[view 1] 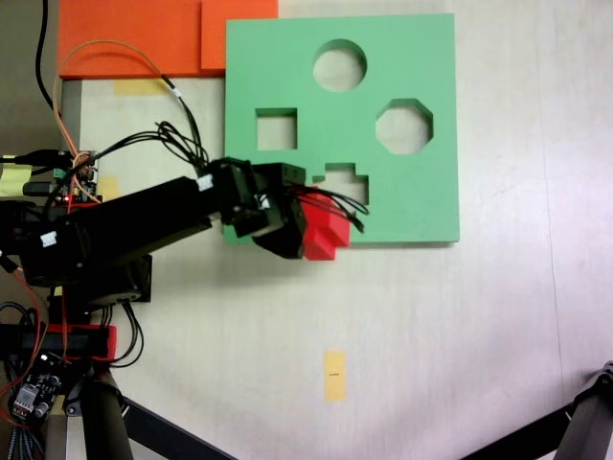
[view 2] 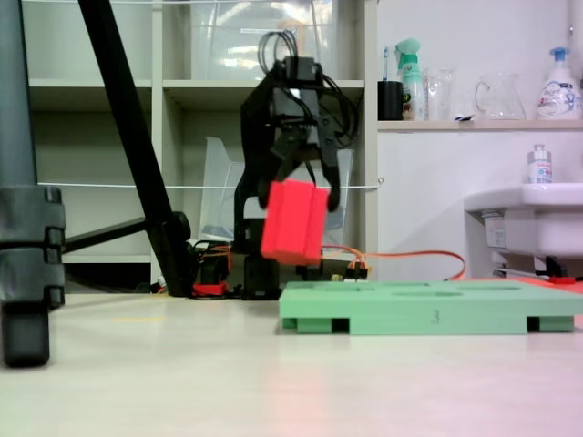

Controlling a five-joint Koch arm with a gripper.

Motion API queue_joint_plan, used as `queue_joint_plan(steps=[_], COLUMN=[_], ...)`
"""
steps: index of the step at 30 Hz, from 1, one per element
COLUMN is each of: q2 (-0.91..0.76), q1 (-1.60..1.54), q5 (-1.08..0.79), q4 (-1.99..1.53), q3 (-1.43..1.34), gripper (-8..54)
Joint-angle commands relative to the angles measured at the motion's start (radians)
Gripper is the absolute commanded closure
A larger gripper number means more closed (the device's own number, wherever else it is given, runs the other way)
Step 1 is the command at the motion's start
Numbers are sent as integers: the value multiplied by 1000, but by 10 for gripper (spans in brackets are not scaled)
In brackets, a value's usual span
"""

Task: Put the cross columnar block into the corresponding hole

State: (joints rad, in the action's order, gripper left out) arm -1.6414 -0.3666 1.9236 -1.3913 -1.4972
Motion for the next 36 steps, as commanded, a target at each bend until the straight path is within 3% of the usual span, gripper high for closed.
queue_joint_plan(steps=[1,8,15,36], q2=[-46,-26,9,95], q1=[-49,-101,-141,-147], q5=[98,221,227,124], q4=[135,368,408,394], q3=[2,-121,-120,-126], gripper=[289,288,288,287])
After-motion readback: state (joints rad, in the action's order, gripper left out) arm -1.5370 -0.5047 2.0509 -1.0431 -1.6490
